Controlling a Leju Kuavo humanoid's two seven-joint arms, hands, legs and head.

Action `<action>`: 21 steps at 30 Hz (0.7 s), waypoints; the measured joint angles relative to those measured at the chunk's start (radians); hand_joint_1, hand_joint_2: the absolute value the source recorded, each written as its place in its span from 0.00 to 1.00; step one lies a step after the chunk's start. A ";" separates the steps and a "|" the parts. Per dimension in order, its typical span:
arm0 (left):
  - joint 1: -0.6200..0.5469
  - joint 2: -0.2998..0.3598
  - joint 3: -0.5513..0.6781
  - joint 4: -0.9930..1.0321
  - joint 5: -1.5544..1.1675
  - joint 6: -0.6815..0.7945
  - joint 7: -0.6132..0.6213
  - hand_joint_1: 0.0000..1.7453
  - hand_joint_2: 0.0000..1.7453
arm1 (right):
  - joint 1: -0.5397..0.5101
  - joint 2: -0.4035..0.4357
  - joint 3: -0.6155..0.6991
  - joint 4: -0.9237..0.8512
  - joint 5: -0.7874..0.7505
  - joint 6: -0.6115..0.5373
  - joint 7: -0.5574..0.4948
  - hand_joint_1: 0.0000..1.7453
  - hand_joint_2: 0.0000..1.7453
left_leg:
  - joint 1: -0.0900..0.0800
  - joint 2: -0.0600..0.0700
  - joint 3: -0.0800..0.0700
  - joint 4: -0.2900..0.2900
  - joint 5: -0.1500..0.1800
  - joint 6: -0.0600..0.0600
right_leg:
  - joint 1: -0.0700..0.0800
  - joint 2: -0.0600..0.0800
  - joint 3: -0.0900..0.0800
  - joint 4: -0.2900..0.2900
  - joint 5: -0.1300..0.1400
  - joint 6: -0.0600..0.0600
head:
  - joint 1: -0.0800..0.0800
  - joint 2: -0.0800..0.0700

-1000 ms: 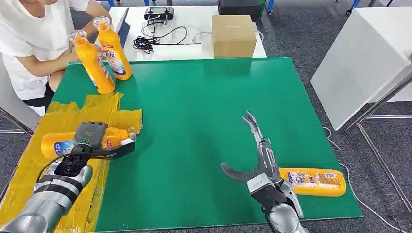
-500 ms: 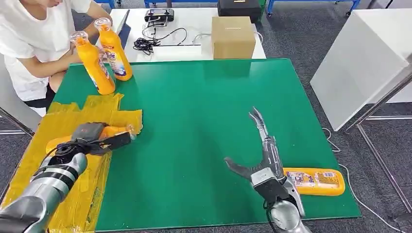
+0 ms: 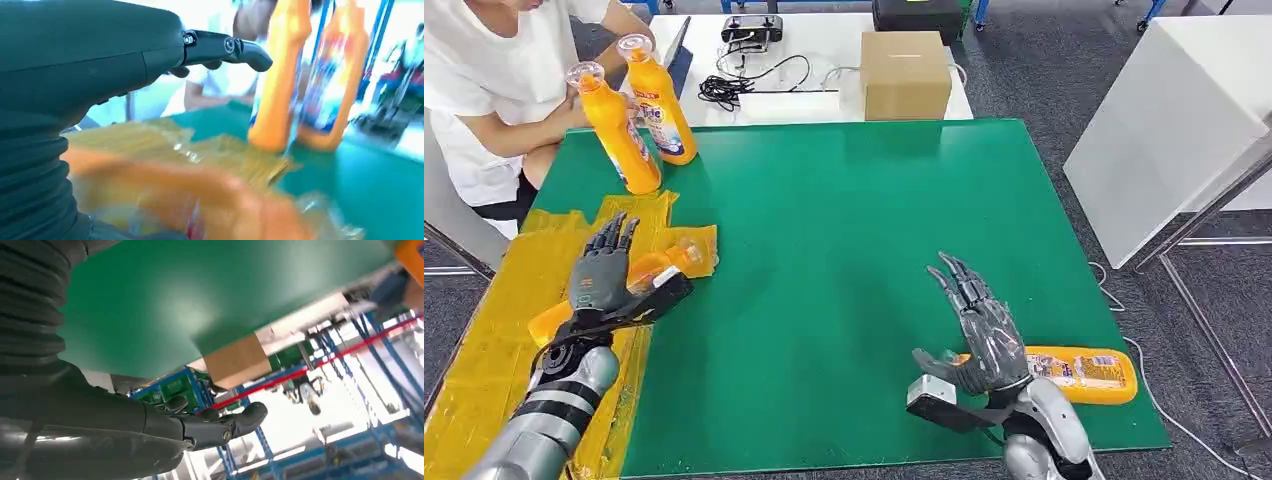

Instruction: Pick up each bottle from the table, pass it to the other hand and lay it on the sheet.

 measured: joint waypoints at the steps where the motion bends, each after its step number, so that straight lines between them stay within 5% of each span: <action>1: 0.013 -0.005 0.006 -0.027 0.002 0.002 -0.002 0.00 1.00 | 0.005 -0.016 0.000 0.000 0.000 0.000 0.000 0.00 1.00 | 0.000 0.000 0.000 0.000 0.000 0.000 | 0.000 0.000 0.000 0.000 0.000 0.000 | 0.000 0.000; 10: 0.058 -0.020 0.029 -0.129 0.008 0.003 -0.006 0.00 1.00 | 0.018 -0.071 0.006 0.000 0.001 0.000 0.000 0.00 1.00 | 0.001 0.001 0.001 0.000 0.000 0.000 | 0.002 0.000 0.000 0.000 0.000 0.000 | 0.000 0.000; 11: 0.060 -0.021 0.031 -0.133 0.008 0.005 -0.008 0.00 1.00 | 0.018 -0.072 0.008 0.000 0.001 0.000 0.000 0.00 0.00 | 0.001 0.001 0.001 0.000 0.000 0.000 | 0.002 0.000 0.000 0.000 0.000 0.000 | 0.000 0.000; 15: 0.081 -0.043 0.042 -0.183 0.111 0.086 -0.100 0.00 1.00 | 0.041 -0.120 0.010 -0.007 0.009 0.034 0.000 0.00 0.00 | 0.001 -0.001 0.000 0.000 0.000 0.000 | 0.002 -0.001 -0.001 0.000 0.000 0.000 | 0.000 0.000; 21: 0.174 -0.110 0.064 -0.380 0.300 0.148 -0.269 0.00 1.00 | 0.198 -0.297 -0.050 -0.077 -0.005 0.041 0.056 0.00 0.00 | -0.003 -0.001 -0.001 0.000 -0.003 0.004 | -0.002 -0.001 -0.001 -0.001 -0.002 0.003 | 0.000 0.000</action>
